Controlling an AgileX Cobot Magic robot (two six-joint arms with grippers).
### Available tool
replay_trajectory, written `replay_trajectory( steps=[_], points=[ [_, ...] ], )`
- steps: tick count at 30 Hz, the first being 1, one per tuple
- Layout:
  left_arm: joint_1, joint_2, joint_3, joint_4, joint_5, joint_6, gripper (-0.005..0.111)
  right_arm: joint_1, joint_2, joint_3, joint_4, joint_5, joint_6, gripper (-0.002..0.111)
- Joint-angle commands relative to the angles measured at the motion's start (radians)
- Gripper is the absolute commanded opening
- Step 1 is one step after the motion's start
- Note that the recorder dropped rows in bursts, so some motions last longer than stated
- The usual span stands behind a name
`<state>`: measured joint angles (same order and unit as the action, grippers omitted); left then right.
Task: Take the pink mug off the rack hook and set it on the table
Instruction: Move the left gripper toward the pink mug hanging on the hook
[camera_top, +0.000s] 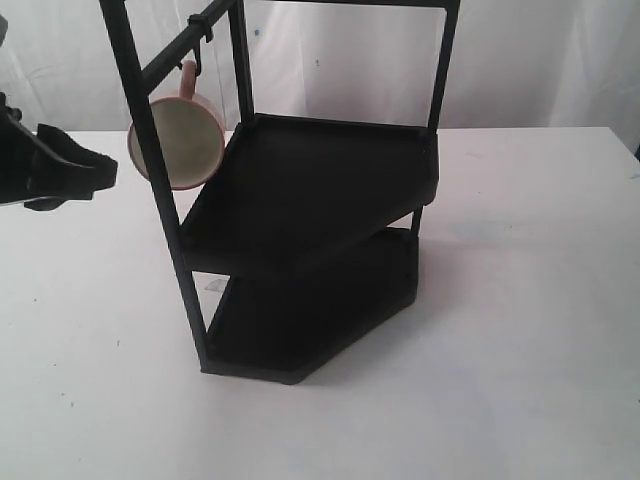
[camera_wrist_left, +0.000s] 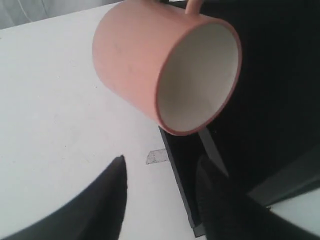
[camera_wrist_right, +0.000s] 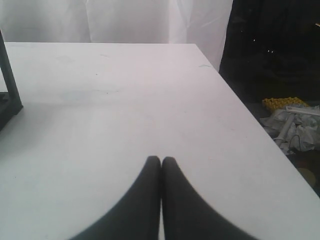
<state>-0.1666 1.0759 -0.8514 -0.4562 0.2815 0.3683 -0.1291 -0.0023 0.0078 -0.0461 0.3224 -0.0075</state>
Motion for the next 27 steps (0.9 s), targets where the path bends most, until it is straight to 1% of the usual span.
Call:
replay_trajectory(
  steps=[1, 4, 9, 18, 22, 27],
  points=[
    [-0.008, 0.053, -0.007, -0.040, -0.055, -0.002, 0.060, -0.007, 0.002, -0.008, -0.003, -0.009, 0.002, 0.000],
    [-0.008, 0.075, -0.009, -0.040, -0.089, -0.002, 0.061, -0.007, 0.002, -0.008, -0.003, -0.009, 0.002, 0.000],
    [-0.008, 0.076, -0.009, -0.047, -0.087, -0.002, 0.061, -0.007, 0.002, -0.008, -0.003, -0.009, 0.002, 0.000],
    [-0.008, 0.101, -0.011, -0.170, -0.094, -0.002, 0.061, -0.007, 0.002, -0.008, -0.003, -0.009, 0.002, 0.000],
    [-0.008, 0.137, -0.011, -0.177, -0.157, -0.002, 0.061, -0.007, 0.002, -0.008, -0.003, -0.009, 0.002, 0.000],
    [-0.008, 0.154, -0.011, -0.177, -0.184, -0.002, 0.061, -0.007, 0.002, -0.008, -0.003, -0.009, 0.002, 0.000]
  ],
)
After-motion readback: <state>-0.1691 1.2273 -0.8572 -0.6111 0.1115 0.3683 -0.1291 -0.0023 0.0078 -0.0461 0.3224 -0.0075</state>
